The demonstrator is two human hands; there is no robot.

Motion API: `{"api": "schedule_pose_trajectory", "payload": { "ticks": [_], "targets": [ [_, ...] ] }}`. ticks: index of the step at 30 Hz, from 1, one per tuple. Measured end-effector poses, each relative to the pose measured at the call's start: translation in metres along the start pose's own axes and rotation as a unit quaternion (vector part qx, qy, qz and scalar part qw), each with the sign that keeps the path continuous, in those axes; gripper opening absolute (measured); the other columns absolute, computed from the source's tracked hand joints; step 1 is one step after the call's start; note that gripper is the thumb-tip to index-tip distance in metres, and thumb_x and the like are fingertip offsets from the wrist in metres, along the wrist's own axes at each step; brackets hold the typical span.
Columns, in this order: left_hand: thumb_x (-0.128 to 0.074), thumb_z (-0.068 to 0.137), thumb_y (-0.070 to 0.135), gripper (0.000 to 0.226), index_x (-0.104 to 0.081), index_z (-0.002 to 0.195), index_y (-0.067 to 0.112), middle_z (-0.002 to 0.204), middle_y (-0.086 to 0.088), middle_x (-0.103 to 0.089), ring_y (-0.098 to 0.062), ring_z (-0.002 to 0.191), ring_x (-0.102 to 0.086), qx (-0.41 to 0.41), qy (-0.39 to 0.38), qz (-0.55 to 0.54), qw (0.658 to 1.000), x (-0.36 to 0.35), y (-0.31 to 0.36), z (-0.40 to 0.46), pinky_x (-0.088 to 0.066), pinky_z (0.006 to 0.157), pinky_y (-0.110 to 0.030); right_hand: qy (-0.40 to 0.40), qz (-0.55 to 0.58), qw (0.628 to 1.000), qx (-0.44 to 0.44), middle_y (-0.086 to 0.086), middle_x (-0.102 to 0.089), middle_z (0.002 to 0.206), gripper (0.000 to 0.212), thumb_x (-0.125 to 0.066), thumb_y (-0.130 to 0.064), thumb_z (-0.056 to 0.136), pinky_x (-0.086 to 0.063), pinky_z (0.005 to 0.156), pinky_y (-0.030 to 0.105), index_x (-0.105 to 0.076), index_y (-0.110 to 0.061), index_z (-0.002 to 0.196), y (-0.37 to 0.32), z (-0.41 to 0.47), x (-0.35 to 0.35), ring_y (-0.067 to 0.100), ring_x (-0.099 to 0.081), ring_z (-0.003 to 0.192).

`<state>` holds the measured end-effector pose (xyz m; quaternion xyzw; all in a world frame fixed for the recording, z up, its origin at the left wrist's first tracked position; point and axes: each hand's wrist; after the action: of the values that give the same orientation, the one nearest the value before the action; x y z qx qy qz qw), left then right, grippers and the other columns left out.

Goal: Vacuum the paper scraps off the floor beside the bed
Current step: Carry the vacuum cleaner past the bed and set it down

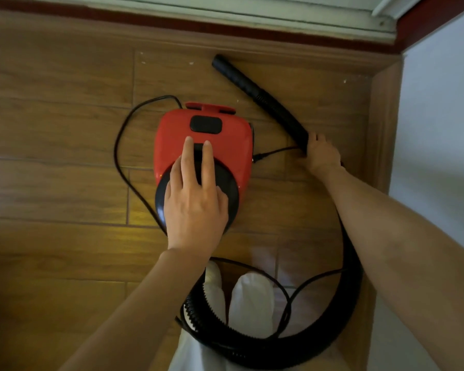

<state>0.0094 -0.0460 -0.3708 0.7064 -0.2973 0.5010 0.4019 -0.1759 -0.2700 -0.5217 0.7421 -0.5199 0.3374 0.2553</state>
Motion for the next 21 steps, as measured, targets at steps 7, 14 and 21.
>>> {"api": "schedule_pose_trajectory", "payload": {
  "ticks": [7,14,21],
  "targets": [
    [-0.057,0.088,0.013,0.063,-0.034,0.146,0.006,0.152,-0.021,-0.029,-0.041,0.122,-0.049,0.008,-0.002,-0.018,1.000,0.004,0.001,0.001,-0.051,0.088,-0.043,-0.056,0.144,0.986,-0.065,0.009,-0.062,0.100,0.043,-0.070,-0.034,0.083,-0.050,0.062,0.031,-0.059,-0.008,0.115,-0.001,-0.015,0.012,0.023,-0.061,0.083],
    [-0.056,0.089,0.001,0.057,-0.038,0.142,0.006,0.145,-0.016,-0.039,-0.033,0.122,-0.049,0.059,0.018,-0.142,0.988,0.011,0.005,0.004,-0.052,0.080,-0.034,-0.020,0.252,0.967,0.030,-0.005,-0.060,0.095,0.038,-0.072,-0.041,0.080,-0.050,0.067,0.031,-0.056,-0.017,0.104,0.004,-0.063,0.071,0.014,-0.059,0.084],
    [-0.058,0.092,0.015,0.056,-0.037,0.144,0.019,0.132,-0.010,-0.050,-0.028,0.112,-0.054,0.238,-0.003,-0.220,0.946,0.033,0.024,0.011,-0.043,0.078,-0.031,0.058,0.274,0.959,0.046,-0.006,-0.063,0.090,0.037,-0.072,-0.043,0.081,-0.050,0.059,0.030,-0.057,-0.014,0.098,0.002,-0.137,0.104,0.012,-0.061,0.079]
  ]
}}
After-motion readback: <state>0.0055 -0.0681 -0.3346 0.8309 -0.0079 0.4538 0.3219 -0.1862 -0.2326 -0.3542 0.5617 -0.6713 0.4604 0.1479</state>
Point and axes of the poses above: each hand's wrist, its own z-axis towards the middle knuckle, its own x-axis out of the back of the hand, y = z × x
